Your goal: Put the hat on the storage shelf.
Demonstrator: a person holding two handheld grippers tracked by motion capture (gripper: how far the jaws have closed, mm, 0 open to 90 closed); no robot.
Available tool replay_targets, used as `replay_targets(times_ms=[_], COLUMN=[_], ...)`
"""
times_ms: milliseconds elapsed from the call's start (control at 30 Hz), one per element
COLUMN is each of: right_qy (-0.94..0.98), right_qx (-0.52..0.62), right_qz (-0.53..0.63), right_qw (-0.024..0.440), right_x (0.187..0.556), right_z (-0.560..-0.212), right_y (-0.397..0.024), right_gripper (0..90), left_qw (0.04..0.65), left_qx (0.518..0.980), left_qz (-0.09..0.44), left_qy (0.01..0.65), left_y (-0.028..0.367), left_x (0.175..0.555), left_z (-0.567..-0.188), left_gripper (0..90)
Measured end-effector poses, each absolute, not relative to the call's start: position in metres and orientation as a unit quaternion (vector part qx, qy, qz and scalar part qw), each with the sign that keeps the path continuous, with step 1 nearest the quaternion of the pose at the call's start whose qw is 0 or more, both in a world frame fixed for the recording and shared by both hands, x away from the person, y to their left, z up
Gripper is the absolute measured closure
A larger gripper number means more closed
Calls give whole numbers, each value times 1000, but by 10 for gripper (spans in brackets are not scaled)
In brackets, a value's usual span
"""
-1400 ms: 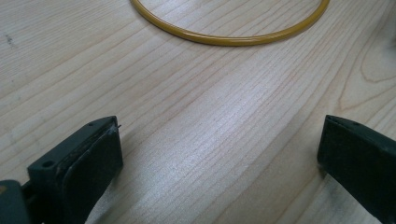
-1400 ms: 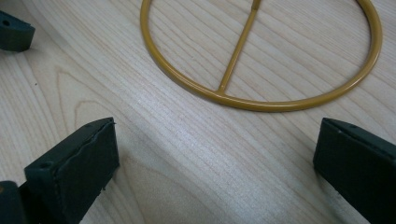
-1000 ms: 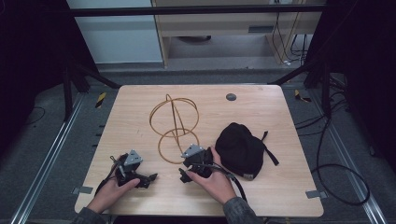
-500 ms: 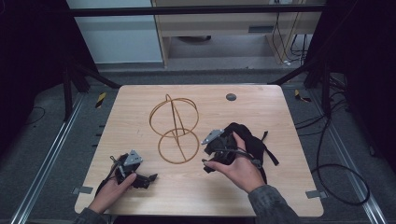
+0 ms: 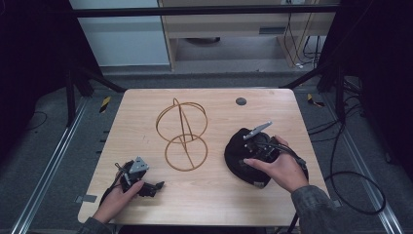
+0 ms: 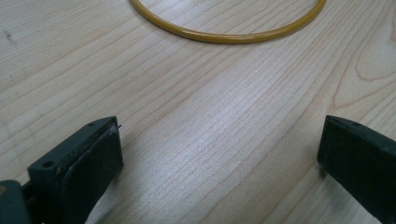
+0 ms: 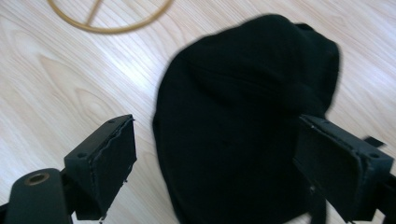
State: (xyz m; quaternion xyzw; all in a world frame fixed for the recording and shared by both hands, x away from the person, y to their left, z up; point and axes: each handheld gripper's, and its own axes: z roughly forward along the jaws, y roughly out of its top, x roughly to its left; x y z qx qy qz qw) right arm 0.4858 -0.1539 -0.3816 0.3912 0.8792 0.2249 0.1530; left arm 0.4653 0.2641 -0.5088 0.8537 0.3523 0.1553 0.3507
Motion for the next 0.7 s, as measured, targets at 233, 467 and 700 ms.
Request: replay_targets(times_ms=[233, 467, 700], right_qy=[882, 880, 874], right_qx=[394, 400, 419], right_qz=[203, 200, 192], right_qw=[158, 158, 153], right_x=[493, 507, 523], right_z=[-372, -365, -367], right_y=[-161, -164, -164], right_gripper=[213, 272, 260], left_qw=[351, 353, 352], left_qx=[854, 855, 856], left_qz=[155, 154, 154], left_qy=[351, 349, 346], left_y=[264, 264, 265], left_x=[465, 466, 466], left_z=[-509, -509, -509], left_gripper=[0, 0, 0])
